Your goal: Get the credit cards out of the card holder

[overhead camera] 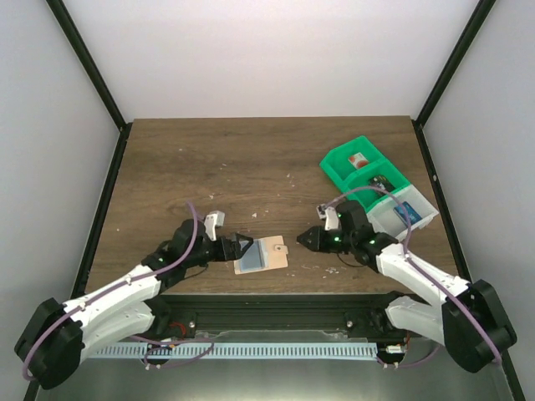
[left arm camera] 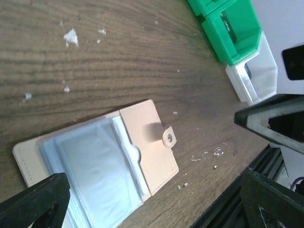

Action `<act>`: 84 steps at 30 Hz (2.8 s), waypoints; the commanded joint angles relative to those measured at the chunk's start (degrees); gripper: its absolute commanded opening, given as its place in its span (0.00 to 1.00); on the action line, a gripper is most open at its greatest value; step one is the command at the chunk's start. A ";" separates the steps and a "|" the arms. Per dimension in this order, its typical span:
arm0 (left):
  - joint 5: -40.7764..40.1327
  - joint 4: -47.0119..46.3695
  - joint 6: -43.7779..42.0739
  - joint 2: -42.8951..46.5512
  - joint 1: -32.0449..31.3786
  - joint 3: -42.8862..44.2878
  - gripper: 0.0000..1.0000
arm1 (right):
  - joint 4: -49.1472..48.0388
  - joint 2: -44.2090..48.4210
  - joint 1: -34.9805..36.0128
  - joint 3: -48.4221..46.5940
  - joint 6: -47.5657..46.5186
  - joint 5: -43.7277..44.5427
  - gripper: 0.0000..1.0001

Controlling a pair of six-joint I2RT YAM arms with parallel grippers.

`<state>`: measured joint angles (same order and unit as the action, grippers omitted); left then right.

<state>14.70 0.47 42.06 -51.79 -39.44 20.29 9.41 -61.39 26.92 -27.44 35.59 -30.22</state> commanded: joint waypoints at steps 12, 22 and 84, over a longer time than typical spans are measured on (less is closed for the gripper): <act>2.13 -14.48 15.99 1.71 0.68 -9.10 0.99 | -9.87 -11.22 18.60 -5.17 10.09 8.03 0.29; 1.30 -9.69 16.52 11.21 2.29 -12.51 0.99 | -9.90 -24.34 23.84 -12.88 10.10 10.48 0.31; 6.23 -9.25 19.45 15.84 6.31 -14.21 1.00 | -4.78 -38.15 29.90 -21.20 12.79 16.61 0.25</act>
<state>19.84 -7.29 61.34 -36.29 -33.39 6.59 4.14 -97.41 55.88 -47.03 48.71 -14.35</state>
